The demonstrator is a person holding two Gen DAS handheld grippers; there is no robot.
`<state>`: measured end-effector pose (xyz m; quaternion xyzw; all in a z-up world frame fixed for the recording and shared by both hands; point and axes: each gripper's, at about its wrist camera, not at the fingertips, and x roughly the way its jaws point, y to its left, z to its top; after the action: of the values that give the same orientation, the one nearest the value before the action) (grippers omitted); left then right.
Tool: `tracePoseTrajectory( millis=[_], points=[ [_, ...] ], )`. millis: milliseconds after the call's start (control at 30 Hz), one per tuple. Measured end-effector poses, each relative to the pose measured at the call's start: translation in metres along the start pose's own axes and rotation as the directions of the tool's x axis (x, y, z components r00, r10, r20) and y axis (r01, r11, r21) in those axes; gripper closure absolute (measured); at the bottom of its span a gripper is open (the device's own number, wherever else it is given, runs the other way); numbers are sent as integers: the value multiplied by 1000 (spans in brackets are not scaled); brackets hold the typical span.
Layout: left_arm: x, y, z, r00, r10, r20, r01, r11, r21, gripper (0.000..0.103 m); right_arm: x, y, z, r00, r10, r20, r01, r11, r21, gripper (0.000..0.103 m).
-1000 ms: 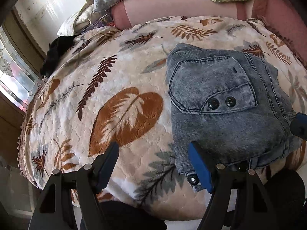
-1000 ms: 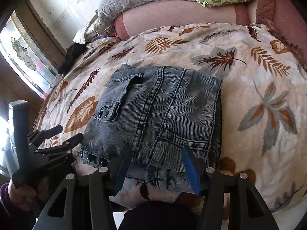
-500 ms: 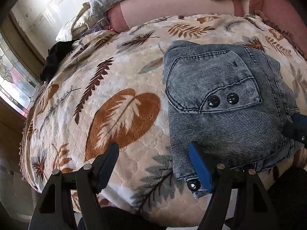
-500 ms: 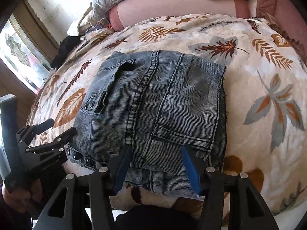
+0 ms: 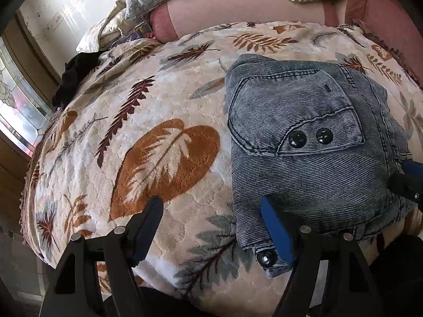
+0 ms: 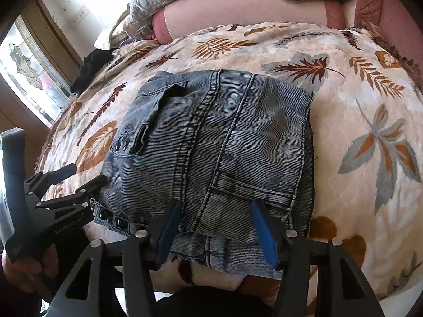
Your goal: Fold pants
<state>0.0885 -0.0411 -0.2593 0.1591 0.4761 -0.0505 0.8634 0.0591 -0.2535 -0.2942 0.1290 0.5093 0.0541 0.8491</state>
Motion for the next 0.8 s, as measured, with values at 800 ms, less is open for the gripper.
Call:
tracePoseTrajectory(
  millis=[800],
  points=[
    [4, 6, -2, 1000, 11, 12, -11, 999, -36, 13, 4, 5, 1, 1000, -28, 0, 28, 999, -28, 40]
  ],
)
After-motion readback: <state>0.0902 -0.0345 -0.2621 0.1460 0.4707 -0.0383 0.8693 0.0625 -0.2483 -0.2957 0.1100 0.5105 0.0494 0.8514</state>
